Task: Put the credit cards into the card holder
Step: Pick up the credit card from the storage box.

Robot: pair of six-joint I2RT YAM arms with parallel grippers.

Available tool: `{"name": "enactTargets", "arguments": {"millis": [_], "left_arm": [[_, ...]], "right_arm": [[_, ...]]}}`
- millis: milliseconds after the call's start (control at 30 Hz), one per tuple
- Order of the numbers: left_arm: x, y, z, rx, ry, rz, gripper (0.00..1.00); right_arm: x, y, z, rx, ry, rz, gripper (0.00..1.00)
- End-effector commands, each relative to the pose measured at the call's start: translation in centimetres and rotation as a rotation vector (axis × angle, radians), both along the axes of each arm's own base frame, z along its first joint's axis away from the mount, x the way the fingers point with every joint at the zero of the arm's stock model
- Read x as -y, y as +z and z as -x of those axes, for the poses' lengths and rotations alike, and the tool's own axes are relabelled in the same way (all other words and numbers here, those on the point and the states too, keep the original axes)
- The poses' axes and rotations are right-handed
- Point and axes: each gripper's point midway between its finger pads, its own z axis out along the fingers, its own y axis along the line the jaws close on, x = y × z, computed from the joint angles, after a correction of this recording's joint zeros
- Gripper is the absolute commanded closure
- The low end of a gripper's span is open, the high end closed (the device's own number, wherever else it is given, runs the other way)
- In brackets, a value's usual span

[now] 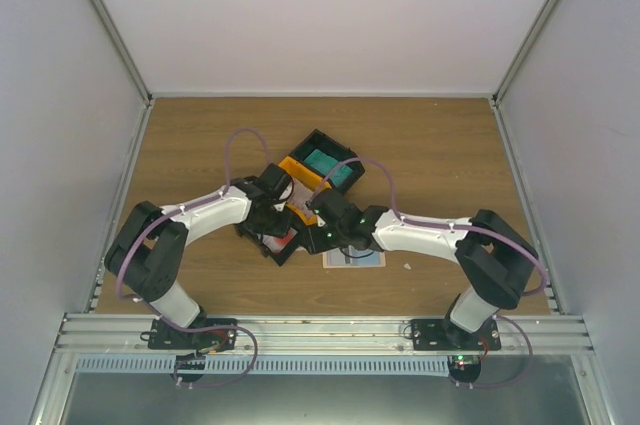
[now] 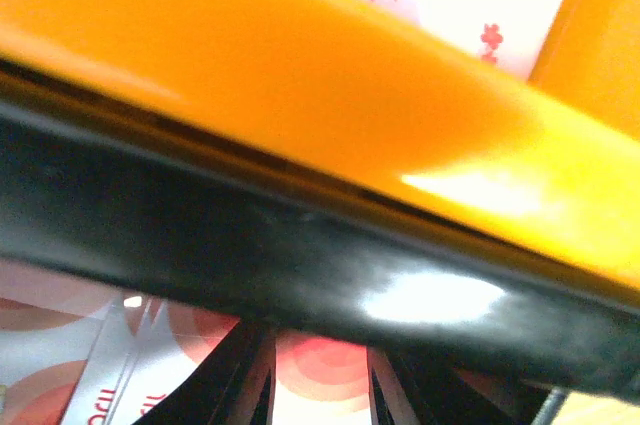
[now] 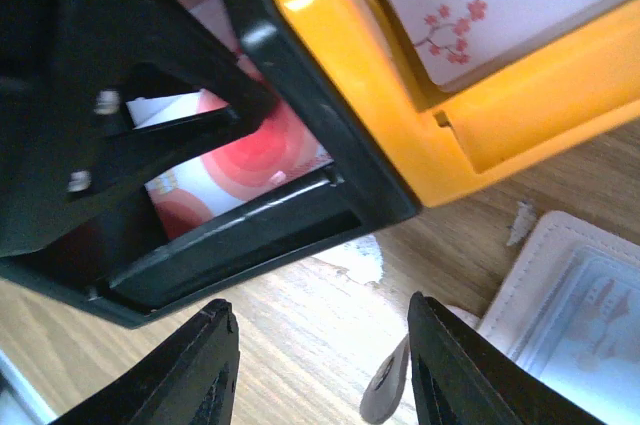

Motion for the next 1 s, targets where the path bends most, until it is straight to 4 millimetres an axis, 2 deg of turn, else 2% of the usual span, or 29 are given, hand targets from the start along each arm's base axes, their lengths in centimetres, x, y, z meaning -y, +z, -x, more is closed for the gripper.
{"name": "enactTargets", "arguments": {"millis": [0, 133, 200, 433, 533, 667, 767, 867, 967], "left_arm": [[1.0, 0.9, 0.5, -0.001, -0.019, 0.068, 0.72], [1.5, 1.2, 0.8, -0.008, -0.034, 0.103, 0.73], [1.1, 1.0, 0.8, -0.005, -0.022, 0.084, 0.73], [-1.1, -0.2, -0.4, 0.029, 0.043, -0.053, 0.5], [-1.0, -0.7, -0.6, 0.022, 0.041, -0.06, 0.46], [-0.9, -1.6, -0.5, 0.002, 0.031, -0.064, 0.47], [-0.5, -1.9, -0.1, -0.02, 0.021, -0.046, 0.56], [0.3, -0.9, 0.2, -0.02, 0.01, 0.008, 0.63], [0.9, 0.4, 0.5, -0.016, -0.002, 0.057, 0.65]], "right_arm": [[0.7, -1.7, -0.4, -0.019, -0.057, 0.069, 0.53], [0.4, -2.5, -0.3, -0.029, -0.029, 0.081, 0.55], [0.1, -2.7, -0.3, -0.032, -0.015, 0.08, 0.56], [-0.2, -2.9, -0.3, -0.031, -0.002, 0.08, 0.56], [-0.2, -3.0, -0.3, -0.032, 0.002, 0.079, 0.56], [-0.6, -3.0, -0.4, -0.031, 0.013, 0.075, 0.56], [-0.8, -3.0, -0.5, -0.029, 0.018, 0.075, 0.56], [-1.0, -3.1, -0.6, -0.031, 0.019, 0.075, 0.56], [-1.1, -3.1, -0.7, -0.032, 0.018, 0.071, 0.56]]}}
